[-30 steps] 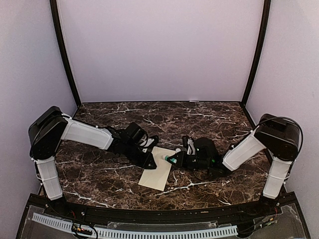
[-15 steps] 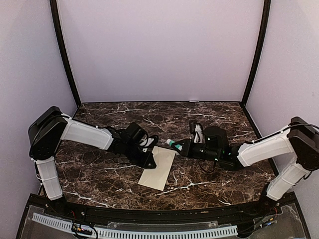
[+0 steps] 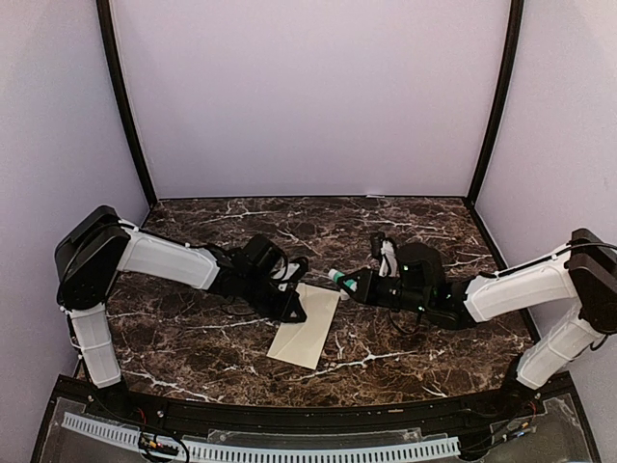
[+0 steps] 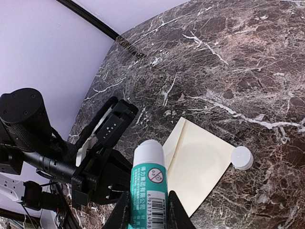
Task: Place the letter into the envelope and seal it
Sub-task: Seal the envelope flap on the envelope.
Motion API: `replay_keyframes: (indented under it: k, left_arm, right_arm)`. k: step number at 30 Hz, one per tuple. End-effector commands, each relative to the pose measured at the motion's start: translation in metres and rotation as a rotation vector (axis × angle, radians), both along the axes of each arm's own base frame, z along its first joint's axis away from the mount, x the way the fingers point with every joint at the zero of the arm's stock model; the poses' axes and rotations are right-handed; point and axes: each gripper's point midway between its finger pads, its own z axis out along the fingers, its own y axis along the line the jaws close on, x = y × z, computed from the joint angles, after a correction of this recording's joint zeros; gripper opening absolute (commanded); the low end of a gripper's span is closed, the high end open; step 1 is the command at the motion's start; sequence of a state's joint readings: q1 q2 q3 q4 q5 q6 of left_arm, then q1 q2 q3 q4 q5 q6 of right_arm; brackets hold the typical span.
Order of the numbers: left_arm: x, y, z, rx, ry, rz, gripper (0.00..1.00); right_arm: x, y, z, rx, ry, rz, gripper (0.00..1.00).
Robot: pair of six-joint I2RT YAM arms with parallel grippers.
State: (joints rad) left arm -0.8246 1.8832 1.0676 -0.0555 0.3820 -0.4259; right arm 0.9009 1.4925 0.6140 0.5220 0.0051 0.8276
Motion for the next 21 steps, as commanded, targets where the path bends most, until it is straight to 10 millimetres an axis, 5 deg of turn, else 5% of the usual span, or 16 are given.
replay_keyframes:
  k: [1, 21]
  left_arm:
    - [0.003, -0.015, 0.02, -0.059, -0.03, -0.017, 0.1]
    - [-0.014, 0.006, -0.038, 0.058, 0.056, -0.005, 0.07]
  right_arm:
    - [0.005, -0.004, 0.007, 0.013, -0.028, -0.02, 0.17]
    - [0.003, -0.01, 0.006, 0.014, -0.023, -0.034, 0.18]
